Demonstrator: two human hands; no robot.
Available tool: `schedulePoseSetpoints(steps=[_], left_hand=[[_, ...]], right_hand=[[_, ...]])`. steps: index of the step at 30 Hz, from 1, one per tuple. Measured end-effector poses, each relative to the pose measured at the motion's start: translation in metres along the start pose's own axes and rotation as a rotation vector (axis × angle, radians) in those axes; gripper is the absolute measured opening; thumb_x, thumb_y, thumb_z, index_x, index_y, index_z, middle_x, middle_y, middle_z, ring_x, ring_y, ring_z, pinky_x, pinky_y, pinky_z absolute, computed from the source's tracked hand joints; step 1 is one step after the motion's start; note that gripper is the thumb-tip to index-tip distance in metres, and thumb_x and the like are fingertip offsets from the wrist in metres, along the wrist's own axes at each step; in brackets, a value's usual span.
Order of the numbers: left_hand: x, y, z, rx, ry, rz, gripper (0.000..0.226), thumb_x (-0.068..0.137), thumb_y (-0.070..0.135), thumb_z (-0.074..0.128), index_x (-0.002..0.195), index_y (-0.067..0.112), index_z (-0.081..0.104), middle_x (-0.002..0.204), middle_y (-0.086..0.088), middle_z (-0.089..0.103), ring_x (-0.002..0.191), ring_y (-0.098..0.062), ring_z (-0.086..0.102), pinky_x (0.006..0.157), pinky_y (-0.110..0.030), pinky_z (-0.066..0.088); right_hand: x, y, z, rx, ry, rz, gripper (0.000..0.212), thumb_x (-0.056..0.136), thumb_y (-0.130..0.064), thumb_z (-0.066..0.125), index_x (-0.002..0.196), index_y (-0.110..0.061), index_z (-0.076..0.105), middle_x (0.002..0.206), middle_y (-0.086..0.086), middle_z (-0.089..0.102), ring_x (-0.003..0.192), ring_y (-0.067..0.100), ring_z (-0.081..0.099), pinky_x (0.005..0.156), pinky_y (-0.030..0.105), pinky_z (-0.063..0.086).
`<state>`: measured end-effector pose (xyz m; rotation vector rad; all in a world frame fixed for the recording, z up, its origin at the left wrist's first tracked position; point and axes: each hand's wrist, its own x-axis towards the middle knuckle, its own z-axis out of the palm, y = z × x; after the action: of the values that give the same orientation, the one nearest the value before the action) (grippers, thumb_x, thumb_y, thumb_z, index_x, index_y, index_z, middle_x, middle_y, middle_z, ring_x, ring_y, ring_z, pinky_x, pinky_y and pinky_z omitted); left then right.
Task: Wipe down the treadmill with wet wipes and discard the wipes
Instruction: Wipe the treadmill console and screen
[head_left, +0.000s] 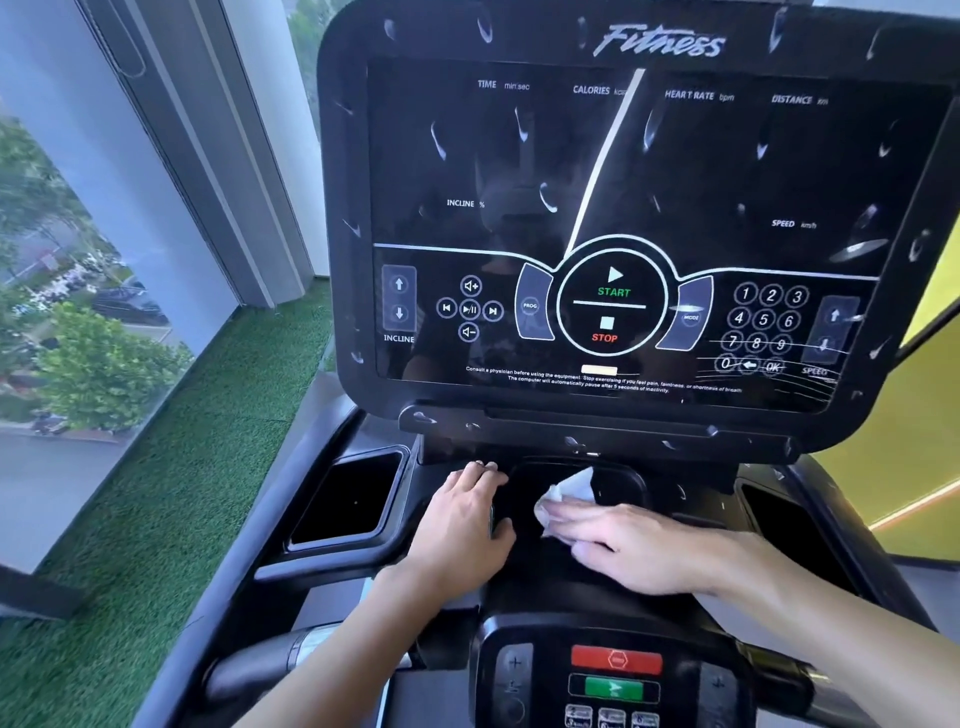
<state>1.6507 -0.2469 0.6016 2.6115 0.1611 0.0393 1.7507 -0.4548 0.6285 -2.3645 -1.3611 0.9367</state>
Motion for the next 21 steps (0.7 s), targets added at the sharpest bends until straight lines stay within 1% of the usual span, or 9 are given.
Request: schedulePoseSetpoints(steps=[2, 5, 6, 8, 10, 14, 16, 19, 21], left_hand=[[0.0, 0.002, 0.0, 0.02, 0.003, -0.012, 0.058, 0.082, 0.031, 0.051, 0.137, 0.012, 0.052, 0.141, -0.001, 0.047, 0.129, -0.023, 0.043, 0.112, -0.029, 0.031], [0.0, 0.001, 0.001, 0.046, -0.007, -0.015, 0.055, 0.086, 0.029, 0.054, 0.138, 0.013, 0.05, 0.142, 0.0, 0.046, 0.13, -0.022, 0.042, 0.111, -0.03, 0.032], [0.0, 0.001, 0.001, 0.05, -0.007, -0.013, 0.054, 0.087, 0.027, 0.056, 0.139, 0.013, 0.05, 0.143, 0.0, 0.046, 0.131, -0.022, 0.042, 0.111, -0.031, 0.032], [0.0, 0.002, 0.002, 0.062, -0.006, -0.015, 0.054, 0.087, 0.027, 0.055, 0.139, 0.012, 0.05, 0.144, -0.001, 0.046, 0.131, -0.023, 0.042, 0.112, -0.032, 0.033], [0.0, 0.004, 0.003, 0.083, -0.012, -0.029, 0.056, 0.085, 0.03, 0.05, 0.139, 0.013, 0.049, 0.144, -0.001, 0.045, 0.131, -0.023, 0.041, 0.112, -0.033, 0.032], [-0.001, 0.005, 0.004, 0.112, -0.006, -0.03, 0.062, 0.08, 0.033, 0.04, 0.138, 0.012, 0.05, 0.145, -0.002, 0.045, 0.131, -0.025, 0.042, 0.111, -0.035, 0.034], [-0.002, 0.005, 0.004, 0.128, -0.019, -0.026, 0.06, 0.084, 0.033, 0.042, 0.14, 0.013, 0.048, 0.148, -0.001, 0.042, 0.133, -0.024, 0.04, 0.113, -0.034, 0.032], [0.0, 0.007, 0.004, 0.178, -0.031, -0.028, 0.054, 0.091, 0.03, 0.048, 0.144, 0.017, 0.041, 0.151, 0.003, 0.036, 0.136, -0.02, 0.035, 0.113, -0.03, 0.028], [0.001, 0.008, 0.004, 0.207, -0.034, -0.025, 0.054, 0.093, 0.031, 0.048, 0.144, 0.018, 0.04, 0.15, 0.003, 0.035, 0.136, -0.02, 0.034, 0.112, -0.03, 0.029]], right_hand=[[0.0, -0.007, -0.002, 0.029, -0.089, 0.0, 0.046, 0.108, -0.033, 0.033, 0.154, -0.03, 0.034, 0.16, -0.025, 0.011, 0.146, -0.012, 0.0, 0.124, 0.023, 0.003], [-0.004, -0.007, -0.008, 0.05, -0.058, 0.04, 0.049, 0.108, -0.04, 0.028, 0.156, -0.031, 0.027, 0.161, -0.023, 0.015, 0.146, -0.011, 0.003, 0.125, 0.027, 0.007], [-0.007, -0.006, -0.008, 0.054, -0.048, 0.068, 0.05, 0.108, -0.041, 0.028, 0.157, -0.031, 0.025, 0.161, -0.023, 0.015, 0.146, -0.011, 0.003, 0.125, 0.026, 0.007], [-0.015, -0.007, -0.006, 0.072, -0.083, 0.099, 0.051, 0.108, -0.042, 0.025, 0.157, -0.03, 0.021, 0.161, -0.023, 0.012, 0.145, -0.012, 0.001, 0.123, 0.021, 0.003], [-0.014, -0.014, -0.001, 0.099, -0.133, 0.064, 0.051, 0.108, -0.045, 0.022, 0.157, -0.032, 0.021, 0.159, -0.026, 0.01, 0.144, -0.014, 0.0, 0.12, 0.016, 0.0], [-0.005, -0.011, -0.002, 0.047, -0.064, 0.065, 0.052, 0.108, -0.046, 0.021, 0.158, -0.032, 0.019, 0.161, -0.024, 0.009, 0.146, -0.012, -0.002, 0.122, 0.019, -0.001], [-0.008, -0.005, -0.003, 0.028, -0.04, 0.086, 0.053, 0.108, -0.045, 0.021, 0.158, -0.03, 0.017, 0.161, -0.024, 0.008, 0.145, -0.012, -0.003, 0.123, 0.021, -0.001], [-0.011, -0.007, 0.001, 0.017, -0.09, 0.047, 0.054, 0.108, -0.045, 0.022, 0.158, -0.028, 0.016, 0.159, -0.026, 0.006, 0.145, -0.011, -0.004, 0.12, 0.017, -0.003], [-0.011, -0.002, -0.002, -0.002, -0.029, 0.041, 0.052, 0.108, -0.043, 0.022, 0.158, -0.029, 0.018, 0.16, -0.025, 0.008, 0.146, -0.011, -0.002, 0.121, 0.019, -0.003]])
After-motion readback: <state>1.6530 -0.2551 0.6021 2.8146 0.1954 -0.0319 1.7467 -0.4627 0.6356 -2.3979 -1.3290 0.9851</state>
